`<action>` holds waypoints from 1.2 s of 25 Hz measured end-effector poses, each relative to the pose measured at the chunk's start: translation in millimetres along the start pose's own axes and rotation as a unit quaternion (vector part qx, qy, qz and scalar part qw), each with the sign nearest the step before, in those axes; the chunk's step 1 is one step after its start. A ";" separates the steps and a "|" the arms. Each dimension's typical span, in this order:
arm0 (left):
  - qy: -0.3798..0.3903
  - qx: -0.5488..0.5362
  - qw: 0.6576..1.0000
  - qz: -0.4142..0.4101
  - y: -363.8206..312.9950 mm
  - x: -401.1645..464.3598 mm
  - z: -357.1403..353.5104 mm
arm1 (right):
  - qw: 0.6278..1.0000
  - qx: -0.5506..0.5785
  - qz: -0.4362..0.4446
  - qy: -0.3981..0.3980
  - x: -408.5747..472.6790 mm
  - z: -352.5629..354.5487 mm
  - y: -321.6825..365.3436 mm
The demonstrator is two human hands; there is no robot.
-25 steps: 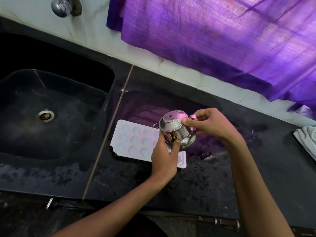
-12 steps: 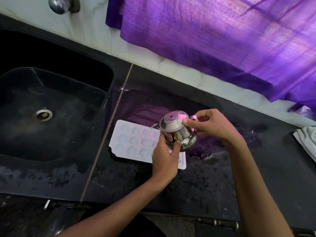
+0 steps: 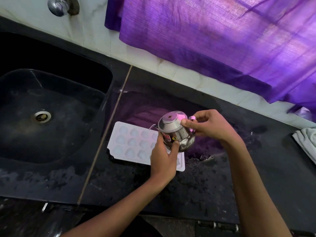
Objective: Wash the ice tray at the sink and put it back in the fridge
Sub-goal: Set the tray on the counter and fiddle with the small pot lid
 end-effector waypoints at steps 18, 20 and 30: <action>-0.005 -0.018 1.000 -0.004 -1.0 2.4 1.8 | 0.999 -0.028 0.015 0.008 2.6 -0.7 6.9; -0.006 -0.016 1.000 -0.004 -0.6 2.6 2.6 | 0.999 -0.027 0.019 0.008 2.7 -1.5 7.5; -0.008 -0.006 1.000 -0.021 0.8 2.0 4.8 | 0.999 0.025 0.032 -0.008 -6.0 -3.8 4.9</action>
Point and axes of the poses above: each hand's wrist, its own x-axis towards the middle knuckle, its own z-axis out of the back of the hand, y = z × x, the point moved 7 cm from there along x, towards the middle knuckle, and after that the axes turned 7 degrees about y, right-handed, at the moved point
